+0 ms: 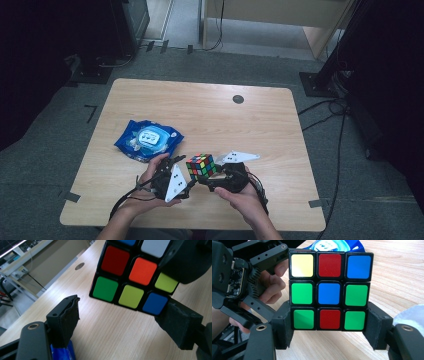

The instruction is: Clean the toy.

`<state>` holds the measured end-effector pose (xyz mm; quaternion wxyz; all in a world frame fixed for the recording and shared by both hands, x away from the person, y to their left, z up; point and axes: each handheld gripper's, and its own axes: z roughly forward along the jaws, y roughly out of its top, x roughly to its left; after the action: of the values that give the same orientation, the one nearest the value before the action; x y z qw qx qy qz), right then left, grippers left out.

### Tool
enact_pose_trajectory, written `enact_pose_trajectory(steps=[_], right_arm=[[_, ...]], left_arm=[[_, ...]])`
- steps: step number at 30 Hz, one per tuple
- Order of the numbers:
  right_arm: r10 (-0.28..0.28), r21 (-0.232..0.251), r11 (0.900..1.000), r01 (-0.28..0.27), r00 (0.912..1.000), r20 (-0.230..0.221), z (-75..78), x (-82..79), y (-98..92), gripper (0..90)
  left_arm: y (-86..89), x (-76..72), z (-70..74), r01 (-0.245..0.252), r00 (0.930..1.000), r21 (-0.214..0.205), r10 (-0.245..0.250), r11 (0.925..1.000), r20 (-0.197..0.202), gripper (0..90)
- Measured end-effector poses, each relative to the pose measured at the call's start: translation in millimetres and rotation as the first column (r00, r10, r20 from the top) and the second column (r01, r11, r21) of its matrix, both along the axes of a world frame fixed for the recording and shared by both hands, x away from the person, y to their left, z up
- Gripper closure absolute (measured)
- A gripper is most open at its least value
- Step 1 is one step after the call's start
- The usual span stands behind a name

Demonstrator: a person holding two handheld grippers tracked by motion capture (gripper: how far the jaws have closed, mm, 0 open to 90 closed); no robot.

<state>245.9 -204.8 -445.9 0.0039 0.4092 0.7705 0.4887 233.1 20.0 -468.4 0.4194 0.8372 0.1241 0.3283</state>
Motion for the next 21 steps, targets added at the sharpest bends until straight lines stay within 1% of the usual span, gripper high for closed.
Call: enact_pose_trajectory(steps=[2,6,8,9,11,15,18,21], right_arm=[[0.009,0.001,1.0,-0.009,0.9999,-0.007,-1.0,0.6,0.7,34.7],[0.026,0.006,0.9996,-0.026,0.9993,-0.025,-3.1,0.8,3.6,34.7],[0.032,0.013,0.9994,-0.032,0.9988,-0.036,-3.8,1.2,4.2,34.7],[0.031,0.015,0.9994,-0.031,0.9988,-0.038,-3.9,1.5,4.0,34.7],[0.032,0.019,0.9993,-0.031,0.9985,-0.045,-4.2,2.5,3.2,34.6],[0.028,0.025,0.9993,-0.026,0.9973,-0.068,-5.5,4.0,2.9,34.6],[0.026,0.017,0.9996,-0.024,0.997,-0.073,-7.0,4.9,3.5,34.6],[0.031,0.027,0.9992,-0.029,0.9968,-0.074,-7.1,5.5,2.6,34.5]], left_arm=[[-1.1,-1.1,-0.4,0.007,0.9999,0.009,-0.007,0.9999,0.013,20.6],[-3.1,-2.8,-2.6,0.017,0.9995,0.024,-0.018,0.9996,0.024,24.2],[-3.4,-3.7,-3.1,0.027,0.9992,0.031,-0.028,0.9991,0.028,27.7],[-4.0,-4.5,-3.7,0.03,0.9988,0.031,-0.032,0.999,0.037,30.1],[-5.0,-5.4,-4.3,0.029,0.9983,0.039,-0.031,0.9988,0.049,31.5],[-8.6,-6.2,-7.8,0.009,0.9965,0.076,-0.015,0.997,0.082,31.8],[-8.6,-5.9,-8.4,0.012,0.9969,0.08,-0.018,0.9968,0.077,32.1],[-7.0,-5.6,-7.7,0.016,0.9975,0.065,-0.02,0.9978,0.067,32.8]])
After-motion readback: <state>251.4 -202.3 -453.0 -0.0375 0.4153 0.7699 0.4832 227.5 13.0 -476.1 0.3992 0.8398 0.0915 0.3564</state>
